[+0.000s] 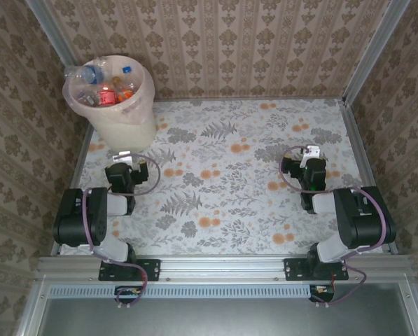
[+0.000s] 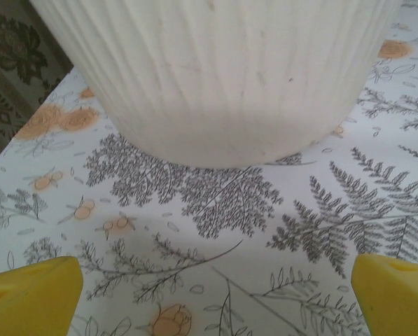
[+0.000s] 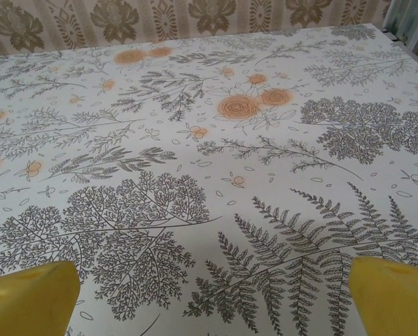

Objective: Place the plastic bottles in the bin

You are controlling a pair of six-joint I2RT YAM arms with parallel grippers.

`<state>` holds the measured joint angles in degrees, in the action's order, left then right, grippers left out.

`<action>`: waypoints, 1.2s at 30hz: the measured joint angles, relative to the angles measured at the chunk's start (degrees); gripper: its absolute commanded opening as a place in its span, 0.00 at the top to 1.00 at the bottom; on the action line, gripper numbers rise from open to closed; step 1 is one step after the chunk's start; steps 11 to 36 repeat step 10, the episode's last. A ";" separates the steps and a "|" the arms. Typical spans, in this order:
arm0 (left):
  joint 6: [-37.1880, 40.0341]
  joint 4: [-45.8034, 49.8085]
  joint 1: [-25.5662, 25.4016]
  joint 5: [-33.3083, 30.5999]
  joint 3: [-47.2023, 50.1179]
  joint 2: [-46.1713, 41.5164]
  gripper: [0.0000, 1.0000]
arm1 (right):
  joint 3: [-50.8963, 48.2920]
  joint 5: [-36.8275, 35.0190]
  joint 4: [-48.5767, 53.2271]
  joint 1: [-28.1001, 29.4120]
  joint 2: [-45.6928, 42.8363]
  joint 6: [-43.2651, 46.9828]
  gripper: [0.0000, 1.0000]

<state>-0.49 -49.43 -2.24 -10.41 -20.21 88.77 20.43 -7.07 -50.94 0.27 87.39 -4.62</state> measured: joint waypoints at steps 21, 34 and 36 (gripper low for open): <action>0.35 -0.28 -0.59 -1.33 -0.90 0.00 0.00 | 1.07 0.02 0.22 0.79 0.00 1.20 0.00; 0.35 -0.28 -0.59 -1.33 -0.90 0.00 0.00 | 1.07 0.02 0.22 0.79 0.00 1.20 0.00; 0.35 -0.28 -0.59 -1.33 -0.90 0.00 0.00 | 1.07 0.02 0.22 0.79 0.00 1.20 0.00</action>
